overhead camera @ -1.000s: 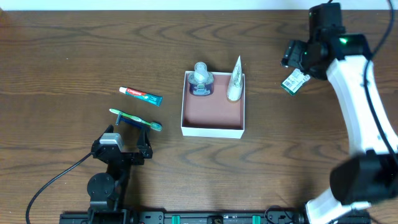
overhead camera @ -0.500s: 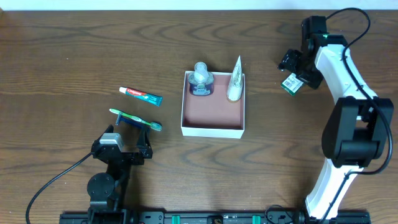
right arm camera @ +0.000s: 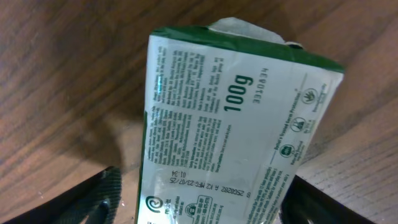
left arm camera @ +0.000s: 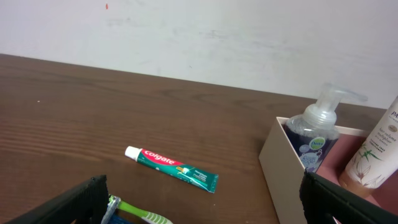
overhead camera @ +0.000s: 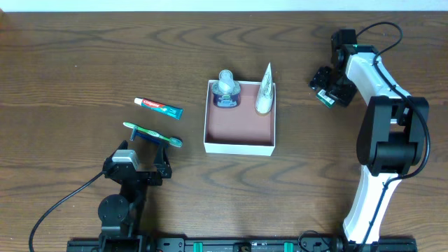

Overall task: Pack container
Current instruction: 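Reach the right gripper to the green soap bar box and grasp, then lift the soap bar box and carry it toward the box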

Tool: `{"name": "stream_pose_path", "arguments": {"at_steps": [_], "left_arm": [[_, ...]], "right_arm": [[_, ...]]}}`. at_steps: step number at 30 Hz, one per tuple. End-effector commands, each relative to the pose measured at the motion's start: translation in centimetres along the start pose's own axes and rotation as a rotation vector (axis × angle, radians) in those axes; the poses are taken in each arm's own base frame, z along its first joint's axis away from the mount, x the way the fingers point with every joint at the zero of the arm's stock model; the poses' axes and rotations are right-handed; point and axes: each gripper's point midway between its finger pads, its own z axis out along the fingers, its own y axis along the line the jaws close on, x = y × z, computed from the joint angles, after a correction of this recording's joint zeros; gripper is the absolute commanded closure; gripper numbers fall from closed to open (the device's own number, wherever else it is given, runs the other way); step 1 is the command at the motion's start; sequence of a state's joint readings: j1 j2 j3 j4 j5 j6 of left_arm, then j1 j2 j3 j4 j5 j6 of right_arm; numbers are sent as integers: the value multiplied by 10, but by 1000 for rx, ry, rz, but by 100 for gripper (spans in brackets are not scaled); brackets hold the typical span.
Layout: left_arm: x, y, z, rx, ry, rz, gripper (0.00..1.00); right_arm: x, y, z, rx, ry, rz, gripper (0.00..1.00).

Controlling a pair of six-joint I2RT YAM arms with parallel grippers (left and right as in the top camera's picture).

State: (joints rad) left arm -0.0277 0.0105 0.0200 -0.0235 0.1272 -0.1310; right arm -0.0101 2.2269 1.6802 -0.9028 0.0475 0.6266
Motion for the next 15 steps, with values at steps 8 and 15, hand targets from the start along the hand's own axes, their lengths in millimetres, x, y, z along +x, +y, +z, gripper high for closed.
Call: {"name": "stream_pose_path", "arguments": {"at_steps": [8,15], "left_arm": [[15,2,1,-2,47,-6,2],[15,2,1,-2,47,-6,2]], "right_arm": [[0,-6,8,14,15,5,73],[2,-7,8,17,21,-59,91]]}}
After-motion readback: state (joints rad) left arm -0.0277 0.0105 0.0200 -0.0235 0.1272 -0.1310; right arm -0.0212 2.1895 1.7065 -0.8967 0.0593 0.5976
